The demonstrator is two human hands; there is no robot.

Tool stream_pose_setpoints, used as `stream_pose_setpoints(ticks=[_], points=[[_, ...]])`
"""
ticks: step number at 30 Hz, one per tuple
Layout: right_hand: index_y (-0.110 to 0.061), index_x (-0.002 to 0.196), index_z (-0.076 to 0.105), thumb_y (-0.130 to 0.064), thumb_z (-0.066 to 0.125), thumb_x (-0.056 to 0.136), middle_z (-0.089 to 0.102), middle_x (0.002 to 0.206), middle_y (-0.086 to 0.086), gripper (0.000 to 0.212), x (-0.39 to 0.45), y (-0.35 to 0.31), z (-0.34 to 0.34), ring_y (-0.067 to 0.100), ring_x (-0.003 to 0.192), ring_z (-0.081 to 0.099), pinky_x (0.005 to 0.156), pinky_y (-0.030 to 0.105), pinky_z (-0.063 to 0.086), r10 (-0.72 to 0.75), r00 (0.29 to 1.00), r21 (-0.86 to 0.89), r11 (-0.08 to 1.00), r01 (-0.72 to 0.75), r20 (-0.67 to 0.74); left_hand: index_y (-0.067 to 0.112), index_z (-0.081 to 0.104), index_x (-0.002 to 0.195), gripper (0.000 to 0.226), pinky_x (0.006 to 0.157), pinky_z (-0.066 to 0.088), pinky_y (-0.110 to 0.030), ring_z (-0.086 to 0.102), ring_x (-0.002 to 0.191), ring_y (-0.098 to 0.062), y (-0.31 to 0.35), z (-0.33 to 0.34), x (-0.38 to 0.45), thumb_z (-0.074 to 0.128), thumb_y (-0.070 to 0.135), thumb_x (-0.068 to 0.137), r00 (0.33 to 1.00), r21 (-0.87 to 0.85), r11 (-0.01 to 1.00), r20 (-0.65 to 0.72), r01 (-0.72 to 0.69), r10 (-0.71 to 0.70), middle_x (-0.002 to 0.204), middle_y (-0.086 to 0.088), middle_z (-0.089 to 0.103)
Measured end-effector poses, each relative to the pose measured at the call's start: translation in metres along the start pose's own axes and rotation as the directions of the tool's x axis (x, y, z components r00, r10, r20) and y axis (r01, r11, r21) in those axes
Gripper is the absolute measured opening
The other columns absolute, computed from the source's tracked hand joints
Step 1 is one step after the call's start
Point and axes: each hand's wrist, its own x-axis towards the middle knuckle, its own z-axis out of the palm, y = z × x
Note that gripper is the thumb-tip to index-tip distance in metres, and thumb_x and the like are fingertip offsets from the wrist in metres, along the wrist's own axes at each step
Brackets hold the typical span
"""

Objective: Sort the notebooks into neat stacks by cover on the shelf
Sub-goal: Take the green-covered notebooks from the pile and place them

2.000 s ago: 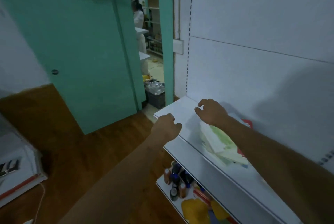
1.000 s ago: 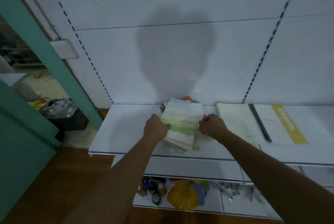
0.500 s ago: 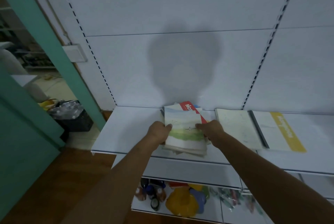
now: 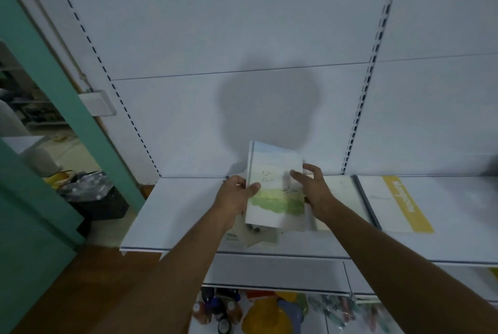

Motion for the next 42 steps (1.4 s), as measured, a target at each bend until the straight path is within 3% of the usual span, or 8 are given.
stream_pose_setpoints(ticks=[5,8,11,17,21,31,34,42], points=[[-0.015,0.102,0.063,-0.025,0.066,0.089,0.068,0.096,0.006,0.017,-0.014,-0.026,-0.033,0.02,0.082,0.066,0.068,0.033,0.055,-0.032,0.999,0.069,0.997,0.034,-0.037,0.011,0.05,0.081,0.019,0.051,0.051,-0.02,0.062,0.065,-0.013,0.023,0.033,-0.001,0.067,0.013,0.089,0.986,-0.054,0.985,0.024,-0.164,0.165,0.084,-0.009,0.066],[-0.021,0.106,0.066,-0.027,0.068,0.085,0.069,0.111,0.008,0.022,-0.025,-0.037,-0.064,0.026,0.099,0.066,0.089,0.046,0.054,-0.092,0.991,0.04,0.995,0.096,-0.094,0.011,0.05,0.081,0.018,0.059,0.053,-0.025,0.064,0.066,-0.012,0.039,0.063,-0.002,0.065,0.015,0.09,0.96,-0.054,0.965,0.097,-0.257,0.262,0.086,-0.011,0.068],[-0.018,0.111,0.058,-0.013,0.056,0.091,0.067,0.111,0.008,0.02,-0.047,-0.052,-0.101,0.026,0.098,0.064,0.088,0.044,0.054,-0.192,0.952,0.027,0.979,0.204,-0.238,0.011,0.049,0.08,0.019,0.052,0.039,-0.012,0.051,0.054,0.001,0.058,0.103,-0.008,0.065,0.016,0.09,0.893,0.037,0.904,0.179,-0.426,0.413,0.069,-0.001,0.057],[-0.018,0.114,0.043,-0.019,0.048,0.089,0.056,0.098,0.008,0.025,-0.109,-0.06,-0.187,0.023,0.084,0.057,0.071,0.036,0.049,-0.253,0.78,-0.062,0.962,0.267,-0.572,0.01,0.048,0.095,0.015,0.062,0.04,-0.03,0.049,0.07,-0.021,0.08,0.215,-0.049,0.052,0.025,0.097,0.764,0.084,0.822,0.433,-0.563,0.478,0.077,-0.006,0.054],[-0.017,0.104,0.046,-0.023,0.051,0.074,0.058,0.092,0.012,0.031,-0.153,-0.051,-0.252,0.03,0.083,0.059,0.074,0.047,0.053,-0.192,0.624,-0.054,0.971,0.233,-0.758,0.01,0.052,0.113,0.02,0.075,0.044,-0.031,0.056,0.087,-0.022,0.084,0.287,-0.096,0.046,0.023,0.099,0.643,0.071,0.755,0.58,-0.652,0.5,0.098,-0.006,0.061],[-0.018,0.119,0.041,-0.024,0.044,0.095,0.052,0.108,0.008,0.025,-0.243,-0.021,-0.398,0.025,0.092,0.052,0.076,0.038,0.046,-0.126,0.403,-0.068,0.985,0.156,-0.906,0.01,0.045,0.128,0.033,0.077,0.043,-0.027,0.056,0.104,-0.025,0.087,0.423,-0.199,0.046,0.016,0.096,0.435,0.043,0.758,0.839,-0.65,0.326,0.126,-0.01,0.058],[-0.018,0.124,0.039,-0.023,0.045,0.094,0.051,0.11,0.008,0.031,-0.26,-0.02,-0.429,0.024,0.091,0.052,0.068,0.033,0.045,-0.136,0.394,-0.078,0.984,0.158,-0.909,0.011,0.044,0.129,0.035,0.081,0.047,-0.03,0.056,0.108,-0.026,0.089,0.452,-0.222,0.045,0.013,0.094,0.421,0.041,0.767,0.854,-0.64,0.305,0.128,-0.009,0.056],[-0.02,0.126,0.039,-0.026,0.048,0.092,0.052,0.113,0.005,0.036,-0.258,-0.023,-0.493,0.028,0.098,0.054,0.088,0.046,0.048,-0.106,0.427,-0.051,0.989,0.14,-0.898,0.012,0.04,0.132,0.036,0.08,0.048,-0.032,0.055,0.103,-0.022,0.091,0.516,-0.243,0.041,0.011,0.096,0.475,0.067,0.789,0.829,-0.61,0.296,0.13,-0.007,0.054]])
